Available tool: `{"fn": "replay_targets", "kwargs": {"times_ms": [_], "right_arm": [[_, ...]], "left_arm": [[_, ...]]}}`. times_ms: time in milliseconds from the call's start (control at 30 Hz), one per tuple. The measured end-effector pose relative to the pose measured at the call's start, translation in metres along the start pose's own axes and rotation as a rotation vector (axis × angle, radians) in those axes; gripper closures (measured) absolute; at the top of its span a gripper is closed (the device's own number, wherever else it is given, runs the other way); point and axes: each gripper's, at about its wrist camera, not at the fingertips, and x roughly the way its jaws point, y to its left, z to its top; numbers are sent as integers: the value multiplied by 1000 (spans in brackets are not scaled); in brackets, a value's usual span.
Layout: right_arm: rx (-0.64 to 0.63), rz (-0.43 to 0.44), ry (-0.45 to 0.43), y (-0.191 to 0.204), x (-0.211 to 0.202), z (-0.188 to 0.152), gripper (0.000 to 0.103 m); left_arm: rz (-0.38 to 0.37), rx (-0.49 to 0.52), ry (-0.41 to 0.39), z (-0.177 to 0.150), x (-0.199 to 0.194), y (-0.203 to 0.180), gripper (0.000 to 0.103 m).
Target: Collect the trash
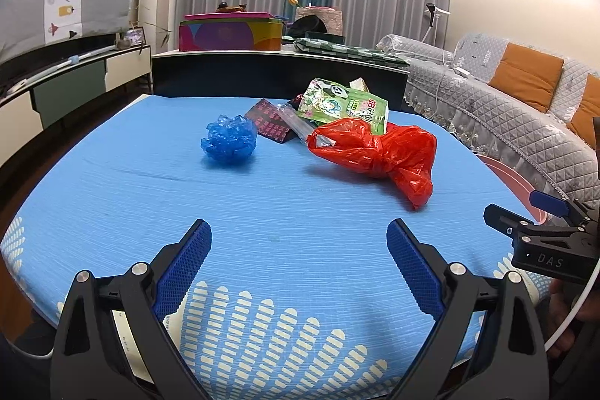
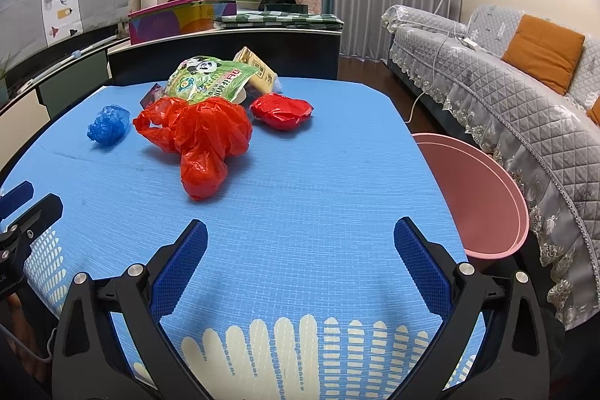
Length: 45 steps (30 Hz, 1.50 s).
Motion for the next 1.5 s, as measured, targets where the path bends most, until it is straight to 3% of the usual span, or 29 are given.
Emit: {"fn": "replay_targets", "kwargs": {"times_ms": [967, 1133, 1200, 1300, 1500], "right_arm": [[2, 17, 0, 5, -2, 2, 7], [8, 50, -7, 7, -4, 8, 21], [17, 80, -7, 6, -4, 13, 34], [21, 132, -14, 12, -2, 23, 42], [40, 195, -24, 27, 10, 44, 43]], "left_arm": [[-9, 1, -3, 0, -1, -6, 12], [-19, 1, 0, 2, -4, -2, 19], [-24, -19, -5, 8, -6, 3, 25], [-16, -41, -8, 18, -8, 11, 36], [11, -60, -44, 54, -1, 29, 52]]}}
